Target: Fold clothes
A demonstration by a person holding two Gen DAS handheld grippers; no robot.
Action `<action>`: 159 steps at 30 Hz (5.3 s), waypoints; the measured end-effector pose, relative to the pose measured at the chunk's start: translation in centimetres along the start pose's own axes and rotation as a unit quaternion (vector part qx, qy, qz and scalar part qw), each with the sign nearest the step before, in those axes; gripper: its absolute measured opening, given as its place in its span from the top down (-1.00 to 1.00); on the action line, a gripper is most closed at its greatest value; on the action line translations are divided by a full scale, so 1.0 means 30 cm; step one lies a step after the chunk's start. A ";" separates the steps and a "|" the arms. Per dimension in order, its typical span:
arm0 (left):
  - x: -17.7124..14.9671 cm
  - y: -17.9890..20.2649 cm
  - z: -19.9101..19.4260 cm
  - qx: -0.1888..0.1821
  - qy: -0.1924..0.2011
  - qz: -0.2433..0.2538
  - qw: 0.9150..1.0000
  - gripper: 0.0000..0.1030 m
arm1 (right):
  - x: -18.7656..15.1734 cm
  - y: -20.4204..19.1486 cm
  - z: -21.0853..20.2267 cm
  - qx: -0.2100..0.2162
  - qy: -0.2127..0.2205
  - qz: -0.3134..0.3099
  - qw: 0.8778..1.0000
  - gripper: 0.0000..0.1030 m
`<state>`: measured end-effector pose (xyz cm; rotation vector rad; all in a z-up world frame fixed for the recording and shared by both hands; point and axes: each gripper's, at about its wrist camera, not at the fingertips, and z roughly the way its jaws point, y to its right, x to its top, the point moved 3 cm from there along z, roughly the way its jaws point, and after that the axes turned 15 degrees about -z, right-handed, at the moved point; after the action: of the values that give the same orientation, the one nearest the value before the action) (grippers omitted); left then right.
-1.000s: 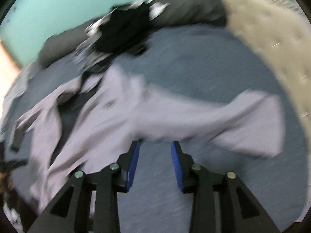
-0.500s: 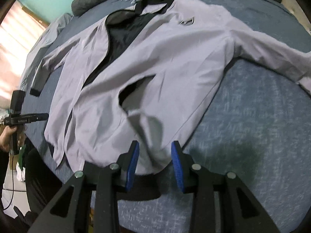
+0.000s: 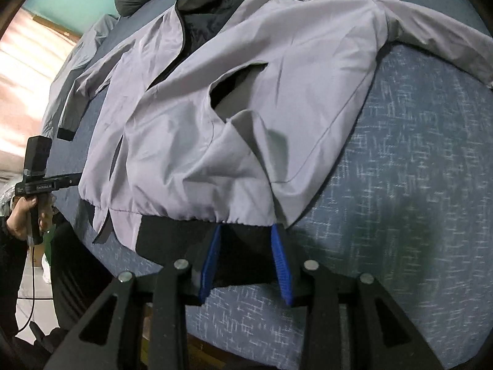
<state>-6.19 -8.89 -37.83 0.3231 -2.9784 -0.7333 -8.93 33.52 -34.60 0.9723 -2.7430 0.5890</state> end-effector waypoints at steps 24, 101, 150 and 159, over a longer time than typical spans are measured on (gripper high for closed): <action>-0.066 0.091 -0.056 -0.002 0.010 0.052 0.999 0.84 | -0.238 0.028 -0.171 -0.069 -0.022 0.056 0.996 0.88; 0.556 0.204 -0.086 -0.039 0.221 -0.002 0.974 0.26 | 0.958 -0.038 0.162 -0.021 0.121 -0.019 0.992 0.21; 0.532 0.197 -0.034 -0.063 0.251 0.026 0.966 0.19 | 1.058 0.252 0.175 -0.192 0.120 -0.001 0.974 0.48; 0.541 0.186 -0.024 -0.059 0.250 0.024 0.966 0.18 | 1.037 0.236 0.313 -0.172 0.071 0.000 0.983 0.48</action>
<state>-23.01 -7.89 -34.49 0.3649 -2.4495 -0.6968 -37.72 16.98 -36.34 0.8139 -2.5968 0.1639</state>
